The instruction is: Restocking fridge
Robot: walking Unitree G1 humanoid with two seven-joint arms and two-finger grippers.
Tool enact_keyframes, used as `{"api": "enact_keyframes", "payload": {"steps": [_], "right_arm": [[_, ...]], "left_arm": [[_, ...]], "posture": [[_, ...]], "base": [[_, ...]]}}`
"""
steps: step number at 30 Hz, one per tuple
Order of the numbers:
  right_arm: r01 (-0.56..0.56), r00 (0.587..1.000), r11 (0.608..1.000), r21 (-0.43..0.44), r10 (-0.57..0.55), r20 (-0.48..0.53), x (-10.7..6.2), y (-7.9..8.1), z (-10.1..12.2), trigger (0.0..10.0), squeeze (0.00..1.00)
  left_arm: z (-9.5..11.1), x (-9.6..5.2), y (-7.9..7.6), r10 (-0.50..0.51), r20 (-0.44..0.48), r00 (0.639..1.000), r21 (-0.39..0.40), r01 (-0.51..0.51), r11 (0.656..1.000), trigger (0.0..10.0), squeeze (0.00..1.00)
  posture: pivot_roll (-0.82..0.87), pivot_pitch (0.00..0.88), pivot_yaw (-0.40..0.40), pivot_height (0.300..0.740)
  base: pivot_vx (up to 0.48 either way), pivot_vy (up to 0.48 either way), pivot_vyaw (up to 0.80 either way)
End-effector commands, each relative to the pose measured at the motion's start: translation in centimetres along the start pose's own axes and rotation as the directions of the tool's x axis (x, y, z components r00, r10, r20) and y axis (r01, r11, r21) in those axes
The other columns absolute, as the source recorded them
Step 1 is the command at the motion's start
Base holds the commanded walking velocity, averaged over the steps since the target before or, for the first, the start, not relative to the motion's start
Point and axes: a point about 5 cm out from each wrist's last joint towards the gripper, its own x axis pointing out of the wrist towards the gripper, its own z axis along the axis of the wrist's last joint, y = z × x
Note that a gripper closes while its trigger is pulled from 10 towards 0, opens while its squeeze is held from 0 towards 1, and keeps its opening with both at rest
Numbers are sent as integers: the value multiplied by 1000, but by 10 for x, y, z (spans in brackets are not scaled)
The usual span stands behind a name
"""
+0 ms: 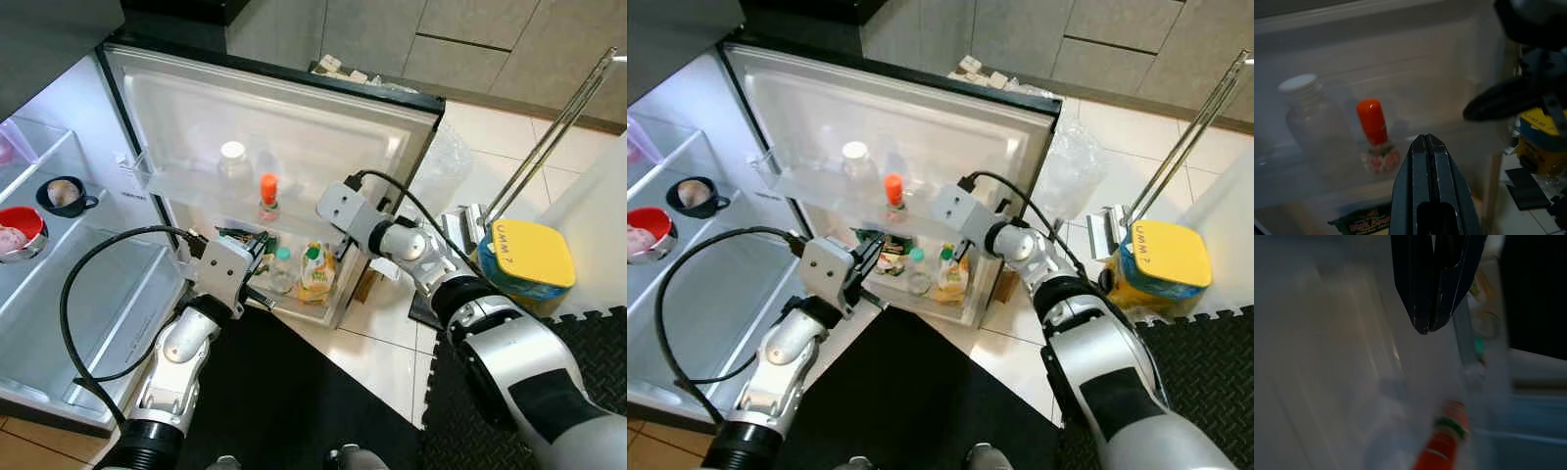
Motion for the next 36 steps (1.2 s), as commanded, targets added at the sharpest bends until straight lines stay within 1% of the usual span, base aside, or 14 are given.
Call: {"api": "enact_keyframes", "payload": {"steps": [1,10,13,17,18,19,21,26,28,30,31,32,35,36], "right_arm": [[-192,979,980,52,195,-53,3,40,-20,10000,0],[-248,965,954,167,227,132,7,32,5,10000,0],[-383,862,878,288,228,452,7,13,49,10000,0],[-423,823,859,289,232,518,6,10,58,10000,0],[-474,767,835,279,236,597,3,8,71,10000,0],[-474,767,835,279,236,597,3,8,71,10000,0],[-557,656,797,234,249,713,-6,6,94,10000,0],[-617,546,762,197,235,804,-18,-2,117,10000,0],[-618,430,757,211,101,897,-36,-37,150,10000,0],[-620,381,753,221,43,924,-45,-53,161,10000,0],[-620,381,753,221,43,924,-45,-53,161,10000,0],[-557,373,777,293,-82,924,-53,-80,169,10000,0],[-493,376,785,375,-196,906,-61,-105,172,10000,0],[-361,423,804,472,-310,851,-71,-130,169,10000,0]], "left_arm": [[-1,-6,5,11,-26,1000,18,-11,1000,10000,0],[7,-7,26,99,-8,995,60,-98,993,10000,0],[15,-17,54,253,28,967,68,-254,965,10000,0],[16,-20,60,282,31,959,69,-284,956,10000,0],[15,-24,64,306,30,952,74,-307,949,10000,0],[15,-24,64,306,30,952,74,-307,949,10000,0],[14,-28,67,329,18,944,71,-330,941,10000,0],[12,-28,66,335,4,942,68,-335,940,10000,0],[8,-27,62,331,-11,944,60,-330,942,10000,0],[7,-26,60,328,-16,944,55,-327,943,10000,0],[7,-26,60,328,-16,944,55,-327,943,10000,0],[6,-25,55,315,-20,949,47,-314,948,10000,0],[5,-23,51,302,-21,953,35,-301,953,10000,0],[4,-22,47,284,-23,958,27,-284,958,10000,0]], "posture": [[3,206,-73,740],[2,205,-71,740],[-1,205,-68,740],[-1,205,-68,740],[-3,204,-66,740],[-3,204,-66,740],[-9,205,-63,740],[-13,203,-62,740],[-21,200,-62,740],[-21,200,-62,740],[-21,200,-62,740],[-27,199,-60,740],[-33,196,-60,740],[-40,196,-60,740]], "base": [[0,0,0],[0,0,0],[0,0,0],[0,0,0],[0,0,0],[0,0,0],[0,0,0],[0,0,0],[0,0,0],[0,0,0],[0,0,0],[0,0,0],[0,0,0],[0,0,0]]}}
